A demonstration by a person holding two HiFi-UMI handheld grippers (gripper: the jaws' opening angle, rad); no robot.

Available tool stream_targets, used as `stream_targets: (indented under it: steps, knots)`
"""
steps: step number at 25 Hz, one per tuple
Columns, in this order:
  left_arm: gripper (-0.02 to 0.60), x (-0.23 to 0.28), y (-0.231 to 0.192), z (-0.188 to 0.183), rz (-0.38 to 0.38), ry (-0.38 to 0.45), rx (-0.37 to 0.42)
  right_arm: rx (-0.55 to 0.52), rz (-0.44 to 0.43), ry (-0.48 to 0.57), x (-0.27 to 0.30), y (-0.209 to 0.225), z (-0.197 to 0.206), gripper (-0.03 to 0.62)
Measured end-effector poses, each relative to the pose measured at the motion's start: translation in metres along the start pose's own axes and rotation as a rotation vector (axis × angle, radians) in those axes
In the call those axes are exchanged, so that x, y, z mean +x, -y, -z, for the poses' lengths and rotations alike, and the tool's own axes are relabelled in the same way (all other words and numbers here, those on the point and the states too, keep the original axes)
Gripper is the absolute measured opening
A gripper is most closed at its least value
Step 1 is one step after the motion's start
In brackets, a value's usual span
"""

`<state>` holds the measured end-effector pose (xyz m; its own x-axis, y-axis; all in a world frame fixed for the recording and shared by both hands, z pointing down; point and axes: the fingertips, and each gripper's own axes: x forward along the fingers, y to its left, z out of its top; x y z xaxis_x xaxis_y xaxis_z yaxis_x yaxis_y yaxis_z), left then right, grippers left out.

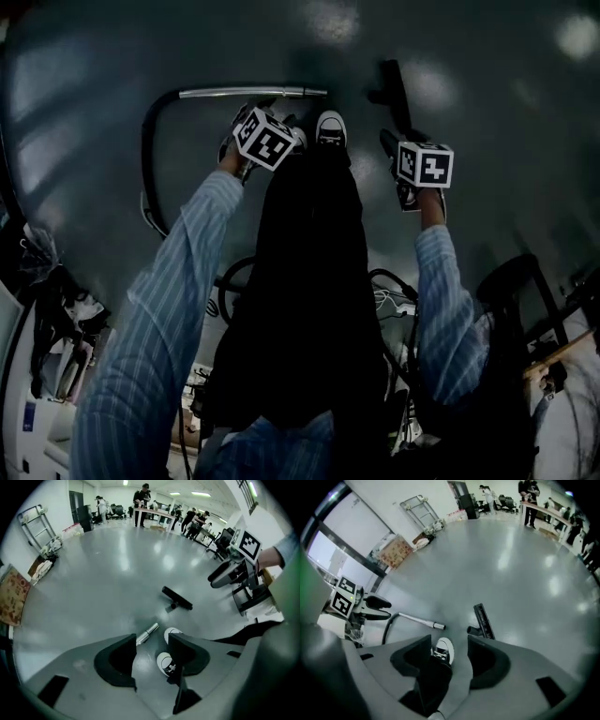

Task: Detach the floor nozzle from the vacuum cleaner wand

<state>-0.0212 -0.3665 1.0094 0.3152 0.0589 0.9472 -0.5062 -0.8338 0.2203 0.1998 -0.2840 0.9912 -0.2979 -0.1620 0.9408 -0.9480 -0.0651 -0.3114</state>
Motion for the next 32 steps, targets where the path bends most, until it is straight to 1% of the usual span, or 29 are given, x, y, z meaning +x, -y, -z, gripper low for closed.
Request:
stream_targets:
  steps: [2,4,7,9,13,17,19,22,26,28,30,32]
  knots:
    - [0.210,-0.032,0.018,-0.011,0.011,0.039,-0.043,0.052,-0.045,0.056,-0.030,-0.024,-0.004,0.244]
    - [0.210,-0.064,0.024,-0.026,0.011,0.075,-0.072,0.095,-0.093,0.109,-0.056,-0.049,-0.018,0.244]
    - [0.210,-0.107,0.028,-0.047,0.001,0.120,-0.110,0.125,-0.158,0.171,-0.089,-0.079,-0.037,0.244]
    - [0.210,-0.145,0.036,-0.056,-0.010,0.158,-0.138,0.144,-0.188,0.215,-0.120,-0.103,-0.040,0.244]
    - [0.210,-0.237,0.066,-0.069,0.003,0.259,-0.215,0.219,-0.216,0.310,-0.202,-0.146,-0.036,0.244]
    - [0.210,-0.303,0.085,-0.085,0.017,0.377,-0.256,0.297,-0.214,0.405,-0.263,-0.170,-0.039,0.244]
    - [0.210,-0.335,0.092,-0.082,0.023,0.422,-0.269,0.315,-0.226,0.432,-0.288,-0.191,-0.038,0.244]
    - [0.209,-0.378,0.110,-0.069,0.031,0.472,-0.275,0.305,-0.232,0.452,-0.327,-0.222,-0.029,0.244]
    - [0.209,-0.415,0.136,-0.056,0.052,0.542,-0.287,0.277,-0.213,0.490,-0.371,-0.241,-0.021,0.244]
    - [0.209,-0.433,0.144,-0.051,0.057,0.578,-0.324,0.268,-0.223,0.506,-0.386,-0.249,-0.015,0.244]
    - [0.209,-0.450,0.151,-0.043,0.072,0.617,-0.376,0.254,-0.235,0.523,-0.401,-0.261,-0.010,0.244]
    - [0.206,-0.466,0.154,-0.037,0.087,0.658,-0.416,0.243,-0.232,0.541,-0.412,-0.271,-0.008,0.244]
